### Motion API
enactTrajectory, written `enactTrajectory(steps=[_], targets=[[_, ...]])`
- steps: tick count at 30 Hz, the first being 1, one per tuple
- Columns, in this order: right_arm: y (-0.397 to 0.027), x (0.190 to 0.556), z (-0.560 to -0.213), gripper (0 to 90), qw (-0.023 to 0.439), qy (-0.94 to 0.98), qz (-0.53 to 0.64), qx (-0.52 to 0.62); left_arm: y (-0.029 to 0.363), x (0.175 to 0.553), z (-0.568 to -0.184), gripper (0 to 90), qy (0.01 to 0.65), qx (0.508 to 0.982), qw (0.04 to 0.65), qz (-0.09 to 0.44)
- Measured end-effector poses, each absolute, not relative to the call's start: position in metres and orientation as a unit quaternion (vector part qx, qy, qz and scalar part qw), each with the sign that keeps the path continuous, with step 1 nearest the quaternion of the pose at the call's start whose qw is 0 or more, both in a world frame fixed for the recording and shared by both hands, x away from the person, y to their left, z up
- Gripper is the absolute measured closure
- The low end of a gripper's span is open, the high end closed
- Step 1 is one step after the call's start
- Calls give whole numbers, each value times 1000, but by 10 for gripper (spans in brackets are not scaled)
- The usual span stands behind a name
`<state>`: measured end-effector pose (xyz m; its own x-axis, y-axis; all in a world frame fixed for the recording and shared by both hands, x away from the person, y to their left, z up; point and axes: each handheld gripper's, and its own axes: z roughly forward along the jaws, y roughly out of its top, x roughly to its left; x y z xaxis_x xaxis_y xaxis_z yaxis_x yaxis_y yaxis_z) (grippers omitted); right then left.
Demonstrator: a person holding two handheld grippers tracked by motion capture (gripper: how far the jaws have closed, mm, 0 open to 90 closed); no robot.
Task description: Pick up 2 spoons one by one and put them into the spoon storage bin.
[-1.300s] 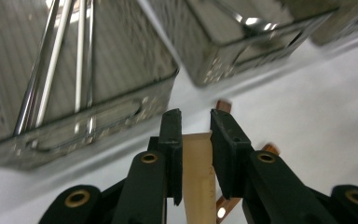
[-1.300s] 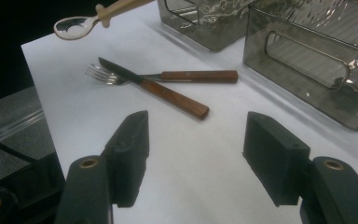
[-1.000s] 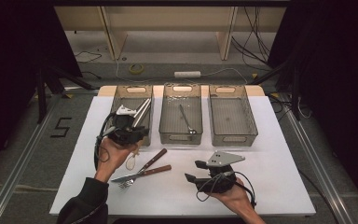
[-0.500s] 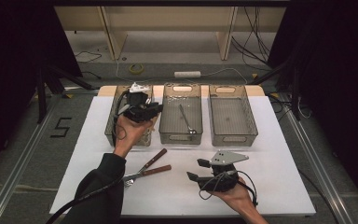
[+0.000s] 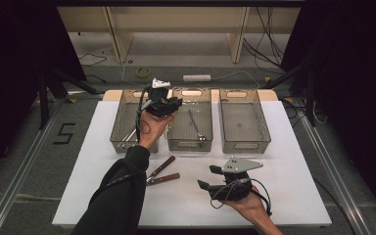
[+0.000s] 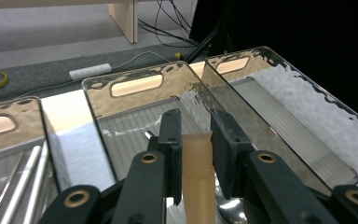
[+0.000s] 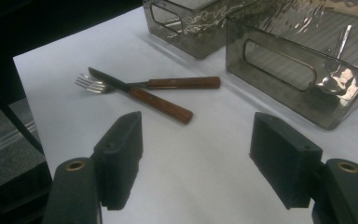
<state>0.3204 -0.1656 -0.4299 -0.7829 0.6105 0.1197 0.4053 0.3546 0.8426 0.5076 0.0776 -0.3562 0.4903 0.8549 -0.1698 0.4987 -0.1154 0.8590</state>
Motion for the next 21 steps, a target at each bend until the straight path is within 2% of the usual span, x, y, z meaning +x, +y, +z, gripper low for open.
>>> enactTrajectory(steps=[7,21], targets=[[-166,320,-428,312,111,811,481,315,67,517,-360,743,467,716,479,197],[-166,319,-429,311,110,814,479,310,62,525,-376,737,475,703,486,209]])
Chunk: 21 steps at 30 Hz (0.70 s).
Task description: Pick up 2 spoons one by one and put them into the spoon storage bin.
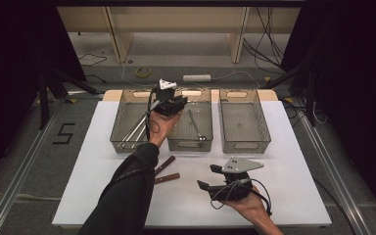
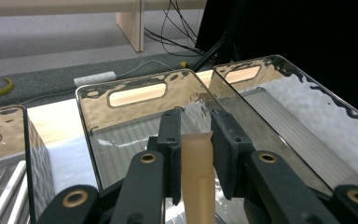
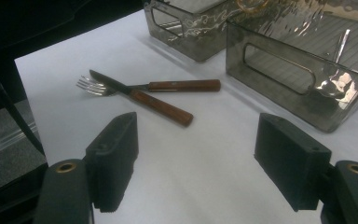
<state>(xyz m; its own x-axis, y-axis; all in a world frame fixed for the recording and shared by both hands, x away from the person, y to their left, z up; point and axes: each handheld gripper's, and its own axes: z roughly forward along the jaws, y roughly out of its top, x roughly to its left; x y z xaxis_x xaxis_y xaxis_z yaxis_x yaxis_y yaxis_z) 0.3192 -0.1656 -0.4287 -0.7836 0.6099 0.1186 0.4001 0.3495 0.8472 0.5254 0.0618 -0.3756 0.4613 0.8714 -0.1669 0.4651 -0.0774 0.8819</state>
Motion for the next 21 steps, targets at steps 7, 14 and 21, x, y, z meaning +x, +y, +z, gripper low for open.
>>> enactTrajectory(steps=[7,14,21], targets=[[-165,319,-429,311,109,816,478,307,59,527,-379,735,478,698,491,207],[-165,318,-429,312,109,815,480,306,54,530,-384,701,483,701,486,198],[-166,318,-428,313,109,814,480,307,58,527,-378,552,482,705,489,179]])
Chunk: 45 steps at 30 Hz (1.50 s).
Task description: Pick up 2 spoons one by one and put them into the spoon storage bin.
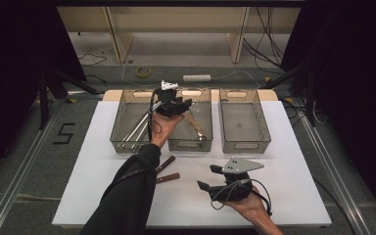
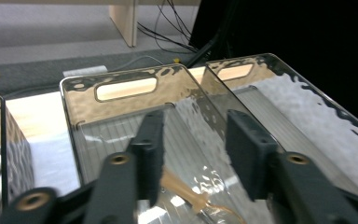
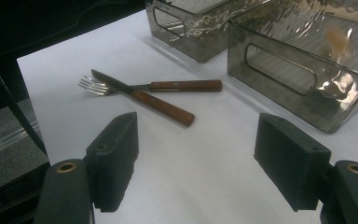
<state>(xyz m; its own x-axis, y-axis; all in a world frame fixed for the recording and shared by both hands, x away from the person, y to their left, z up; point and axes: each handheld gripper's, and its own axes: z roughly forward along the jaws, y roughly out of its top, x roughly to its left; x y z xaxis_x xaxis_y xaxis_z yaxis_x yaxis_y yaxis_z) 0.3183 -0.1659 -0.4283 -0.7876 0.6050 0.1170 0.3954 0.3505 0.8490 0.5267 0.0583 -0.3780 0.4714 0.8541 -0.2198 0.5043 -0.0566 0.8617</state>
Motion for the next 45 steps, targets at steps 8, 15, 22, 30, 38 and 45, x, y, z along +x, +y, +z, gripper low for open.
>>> enactTrajectory(steps=[8,15,22,30,38,45], targets=[[-166,319,-428,313,110,814,480,308,73,507,-358,366,454,742,472,142],[-166,320,-428,312,106,814,481,309,96,476,-350,266,422,776,447,142],[-166,321,-428,312,106,813,481,311,121,441,-356,252,396,796,434,143],[-167,321,-428,312,105,812,482,311,134,415,-369,242,367,831,389,151],[-170,322,-427,312,107,809,484,314,137,395,-386,223,338,861,348,152],[-172,322,-426,311,111,806,488,317,141,386,-393,216,330,867,344,145]])
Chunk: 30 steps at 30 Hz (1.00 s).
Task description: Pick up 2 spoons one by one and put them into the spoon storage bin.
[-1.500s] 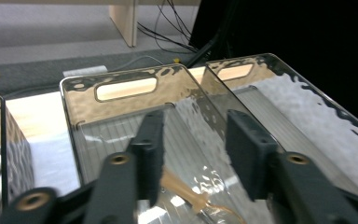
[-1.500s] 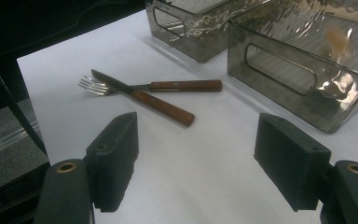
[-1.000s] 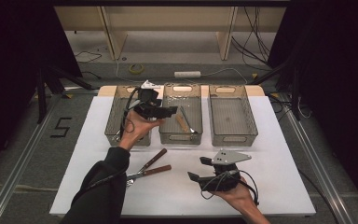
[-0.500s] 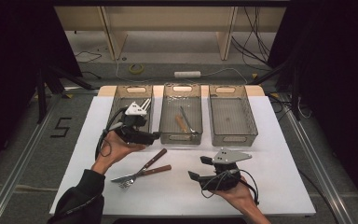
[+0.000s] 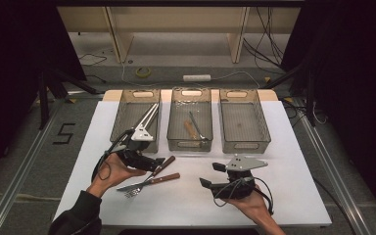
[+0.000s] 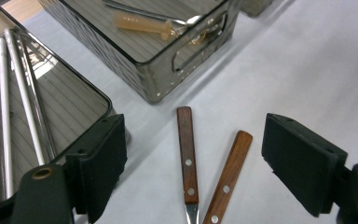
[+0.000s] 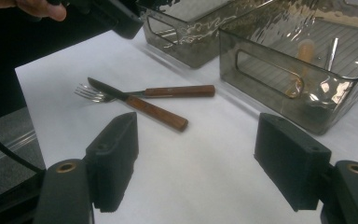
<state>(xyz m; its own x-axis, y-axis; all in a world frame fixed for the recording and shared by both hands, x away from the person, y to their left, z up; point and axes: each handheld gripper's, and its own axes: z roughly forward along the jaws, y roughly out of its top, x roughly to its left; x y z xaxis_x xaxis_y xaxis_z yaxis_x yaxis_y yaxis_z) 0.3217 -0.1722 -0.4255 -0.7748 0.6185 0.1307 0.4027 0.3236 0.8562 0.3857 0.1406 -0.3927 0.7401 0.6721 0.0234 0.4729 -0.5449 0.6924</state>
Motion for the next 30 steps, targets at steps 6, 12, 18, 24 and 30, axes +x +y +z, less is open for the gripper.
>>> enactTrajectory(steps=[6,12,18,24,30], targets=[[-174,322,-426,309,111,803,490,319,138,382,-401,217,319,881,319,141],[-177,323,-426,303,113,801,492,321,135,378,-408,217,312,892,299,133],[-179,324,-426,300,114,800,493,323,133,373,-413,216,300,902,282,128],[-179,324,-425,300,113,801,493,321,131,370,-419,248,290,913,261,120],[-179,324,-425,300,113,800,493,322,130,367,-424,292,273,924,242,113]])
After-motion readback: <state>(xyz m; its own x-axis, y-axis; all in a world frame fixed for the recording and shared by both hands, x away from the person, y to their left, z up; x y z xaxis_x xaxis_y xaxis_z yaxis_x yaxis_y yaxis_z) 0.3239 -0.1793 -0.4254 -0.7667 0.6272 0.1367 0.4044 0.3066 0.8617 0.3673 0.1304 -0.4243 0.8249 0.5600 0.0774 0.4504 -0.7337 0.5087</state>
